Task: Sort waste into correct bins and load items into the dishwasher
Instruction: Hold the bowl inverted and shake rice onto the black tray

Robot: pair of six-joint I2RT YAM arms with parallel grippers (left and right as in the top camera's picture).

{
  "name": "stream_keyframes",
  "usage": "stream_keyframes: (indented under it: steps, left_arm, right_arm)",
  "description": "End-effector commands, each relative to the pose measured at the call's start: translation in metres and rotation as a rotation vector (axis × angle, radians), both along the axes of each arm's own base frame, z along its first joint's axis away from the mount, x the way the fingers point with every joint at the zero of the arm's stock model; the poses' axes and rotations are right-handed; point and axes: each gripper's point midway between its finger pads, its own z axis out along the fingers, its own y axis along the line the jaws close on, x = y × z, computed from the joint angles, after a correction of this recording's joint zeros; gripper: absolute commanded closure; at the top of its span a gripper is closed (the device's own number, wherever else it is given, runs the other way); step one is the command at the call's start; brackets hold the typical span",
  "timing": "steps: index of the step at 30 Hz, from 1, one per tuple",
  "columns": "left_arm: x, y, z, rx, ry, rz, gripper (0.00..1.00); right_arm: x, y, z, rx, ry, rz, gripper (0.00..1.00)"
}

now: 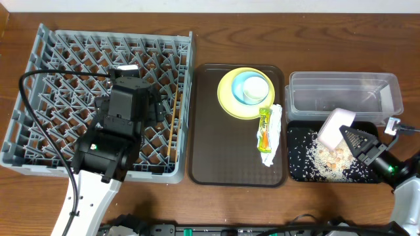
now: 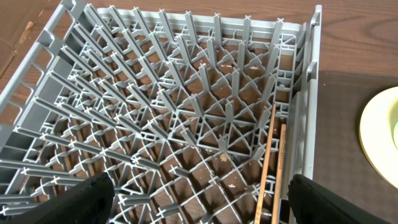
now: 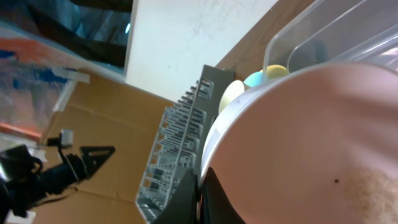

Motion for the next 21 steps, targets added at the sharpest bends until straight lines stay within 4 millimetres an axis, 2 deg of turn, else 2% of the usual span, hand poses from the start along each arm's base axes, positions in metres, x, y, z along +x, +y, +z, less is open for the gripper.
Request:
stream_keyframes:
  steps: [1,3,6,7,10,12,14,16,20,21]
  left_arm:
    - [0.002,0.003,0.007,0.001,-0.019,0.024,0.08]
    - [0.002,0.003,0.007,0.001,-0.019,0.024,0.08]
    - [0.002,0.003,0.007,0.001,-0.019,0.024,0.08]
    - [0.002,0.003,0.007,0.001,-0.019,0.024,0.08]
    - [0.002,0.003,0.007,0.001,-0.019,0.024,0.08]
    - [0.002,0.003,0.007,0.001,-0.019,0.024,0.08]
    - [0.002,0.003,0.007,0.001,-0.019,0.024,0.08]
    - [0.002,0.003,0.007,0.001,-0.019,0.024,0.08]
    - [0.002,0.003,0.007,0.001,-0.019,0.024,0.08]
    - [0.002,0.003,0.007,0.001,-0.019,0.024,0.08]
  right_arm:
    - [-0.001,0.001,0.012,0.035,-0.073,0.021,0.99]
    - [-0.002,0.003,0.015,0.053,-0.081,0.029,0.99]
    - [-0.002,0.003,0.008,0.026,-0.062,0.021,0.99]
    - [-0.002,0.003,0.014,0.070,-0.067,0.029,0.99]
    - [-0.001,0.002,0.015,0.125,-0.018,0.024,0.99]
    - [-0.001,0.002,0.010,0.058,-0.054,0.023,0.99]
    - [0.002,-0.002,0.000,0.044,0.017,-0.006,0.99]
    - [0.001,0.000,0.015,0.154,0.009,0.020,0.99]
    - [0.005,-0.004,0.013,0.131,0.021,0.007,0.99]
    - [0.003,-0.002,0.014,0.176,0.047,0.011,0.99]
